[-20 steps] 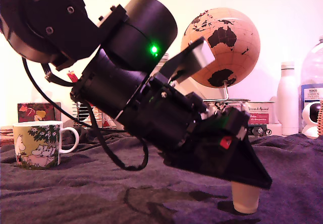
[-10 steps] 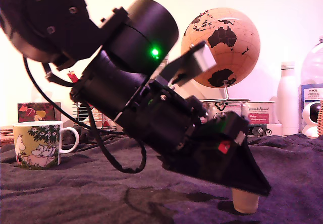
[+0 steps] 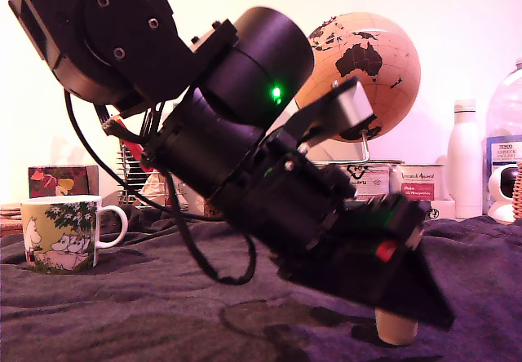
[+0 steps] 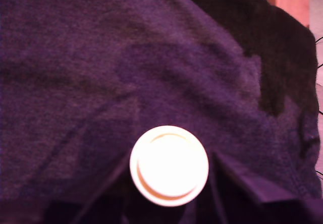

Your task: Pick up the coffee capsules on the table and drop them inside the coffee cup

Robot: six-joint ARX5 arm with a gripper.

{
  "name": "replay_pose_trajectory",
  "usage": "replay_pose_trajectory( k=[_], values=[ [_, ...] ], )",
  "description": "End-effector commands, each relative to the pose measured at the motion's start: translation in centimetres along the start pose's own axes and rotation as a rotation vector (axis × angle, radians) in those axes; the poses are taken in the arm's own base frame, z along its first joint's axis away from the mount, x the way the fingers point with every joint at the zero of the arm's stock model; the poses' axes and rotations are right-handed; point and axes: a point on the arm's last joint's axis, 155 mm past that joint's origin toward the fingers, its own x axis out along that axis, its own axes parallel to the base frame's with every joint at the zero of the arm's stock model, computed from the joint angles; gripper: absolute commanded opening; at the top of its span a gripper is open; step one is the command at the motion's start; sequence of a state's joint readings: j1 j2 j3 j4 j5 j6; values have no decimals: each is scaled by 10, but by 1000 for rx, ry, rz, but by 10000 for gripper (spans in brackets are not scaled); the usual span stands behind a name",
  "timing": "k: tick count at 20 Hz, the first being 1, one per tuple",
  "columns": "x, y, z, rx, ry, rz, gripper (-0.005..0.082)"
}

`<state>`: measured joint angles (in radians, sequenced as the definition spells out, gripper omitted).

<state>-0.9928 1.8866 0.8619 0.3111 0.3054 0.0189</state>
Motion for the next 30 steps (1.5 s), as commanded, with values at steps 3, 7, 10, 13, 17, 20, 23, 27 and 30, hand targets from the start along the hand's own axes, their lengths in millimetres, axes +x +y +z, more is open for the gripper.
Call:
replay_pose_trajectory(
  k=[3,7,10,13,17,20,23,27,30],
  values=[
    [4,0,-5,8,10,-3,290],
    [4,0,-5,8,9,-3,266],
    [4,0,-3,10,3,-3,266],
    [1,7,-1,-1,-2,10,267],
    [-6,16,2,-18,0,27,267],
    [-18,20,18,-14,-39,39,267],
    [-36,24,39,-8,-92,55,267],
    [-62,30,62,-7,-148,82,267],
    [-74,36,72,-9,-177,99,267]
  ],
)
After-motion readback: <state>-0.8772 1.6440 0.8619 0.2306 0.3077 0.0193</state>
